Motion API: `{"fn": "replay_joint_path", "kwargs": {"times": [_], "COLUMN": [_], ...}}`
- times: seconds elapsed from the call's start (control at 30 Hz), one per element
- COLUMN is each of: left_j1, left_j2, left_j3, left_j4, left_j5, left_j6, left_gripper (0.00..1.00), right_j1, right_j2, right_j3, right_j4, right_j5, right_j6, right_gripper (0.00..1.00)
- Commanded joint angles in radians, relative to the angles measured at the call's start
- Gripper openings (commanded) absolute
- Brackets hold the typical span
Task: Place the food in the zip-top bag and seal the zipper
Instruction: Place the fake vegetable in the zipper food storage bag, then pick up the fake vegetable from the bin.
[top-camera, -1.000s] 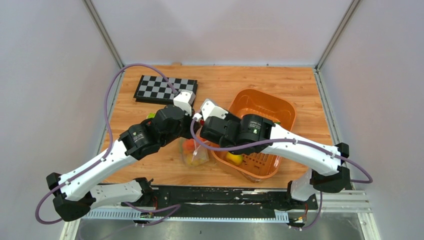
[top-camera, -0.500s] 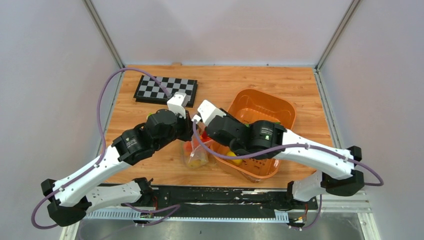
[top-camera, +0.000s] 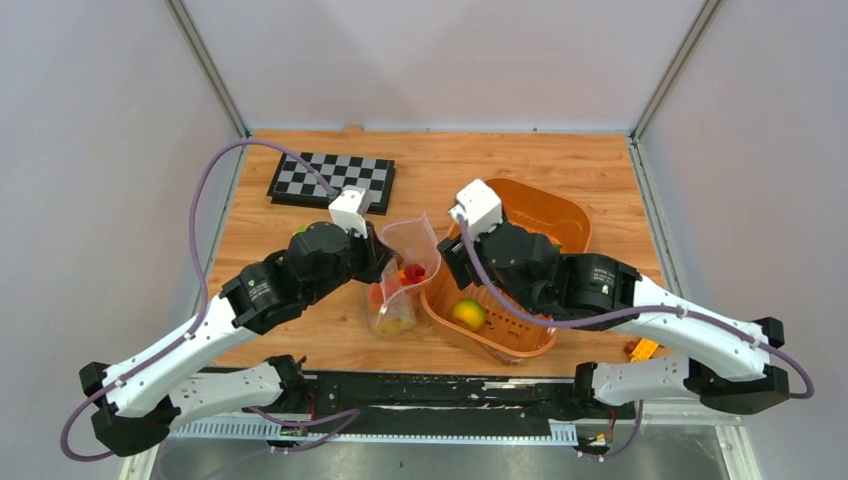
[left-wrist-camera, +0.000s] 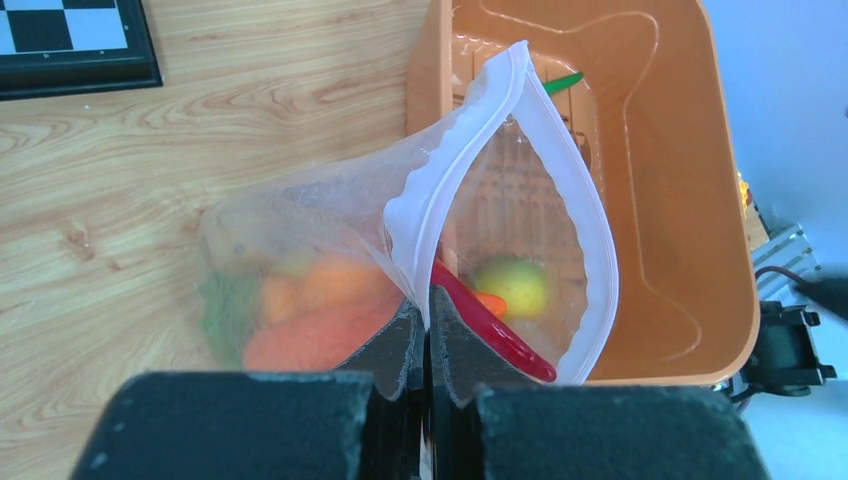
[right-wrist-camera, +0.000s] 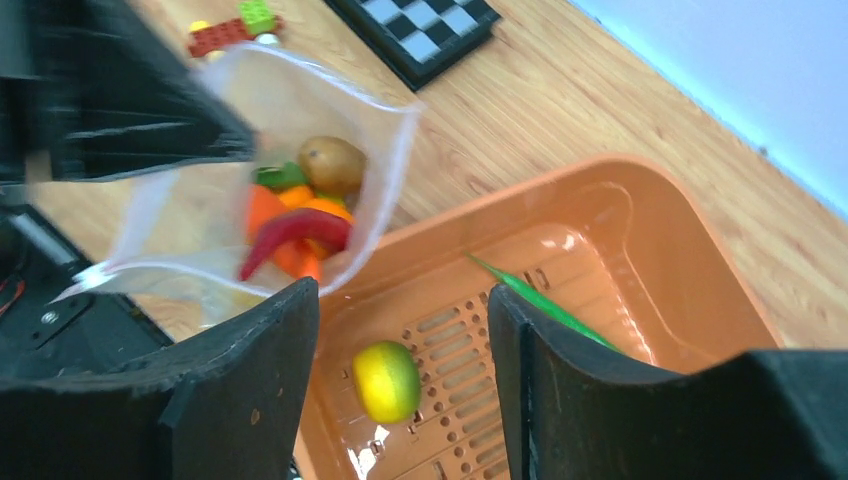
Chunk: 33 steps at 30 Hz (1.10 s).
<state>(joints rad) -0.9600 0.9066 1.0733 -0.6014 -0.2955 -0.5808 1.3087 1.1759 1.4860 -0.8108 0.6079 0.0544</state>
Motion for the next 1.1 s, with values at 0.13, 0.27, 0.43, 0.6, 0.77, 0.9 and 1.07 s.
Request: {"fn": "replay_joint_path", "kwargs": {"times": [0.13, 0.27, 0.43, 0.6, 0.77, 0.9, 1.07], "left_j1": [0.003, 0.003, 0.003, 0.005, 0.005, 0.004, 0.004], "left_j2": [-0.029, 0.143, 0.221, 0.171, 0.158, 0.124, 0.106], "left_j3": [0.126, 0.287, 0.343, 0.237, 0.213, 0.151, 0.122], "left_j4": [-0.02, -0.273, -0.298, -0.221, -0.243, -0.182, -0.138], "left_j5": [0.037, -0.039, 0.028, -0.038, -0.053, -0.013, 0.014], "left_j6": [0.006, 0.089, 0.045, 0.023, 0.043, 0.03, 0.024], "left_gripper": [0.05, 0.04, 0.0, 0.0, 0.0, 0.0, 0.0], "right_j1": [-0.435, -0.599, -0.705, -0.778, -0.812, -0.814, -0.813], "right_j2": [-0.154, -0.184, -0.125, 0.006, 0.156, 0.259, 0.347], "right_j3": [-0.226, -0.363, -0.434, -0.427, -0.384, -0.352, -0.336], "right_j4": [0.033, 0.056, 0.086, 0.082, 0.106, 0.068, -0.019], "right_j5": [-0.218, -0.274, -0.302, -0.254, -0.292, -0.193, -0.029], "right_j6": [0.362, 0.503, 0.587, 0.711, 0.781, 0.865, 1.025], "right_gripper": [0.68, 0.73, 0.79, 0.76, 0.67, 0.65, 0.61]}}
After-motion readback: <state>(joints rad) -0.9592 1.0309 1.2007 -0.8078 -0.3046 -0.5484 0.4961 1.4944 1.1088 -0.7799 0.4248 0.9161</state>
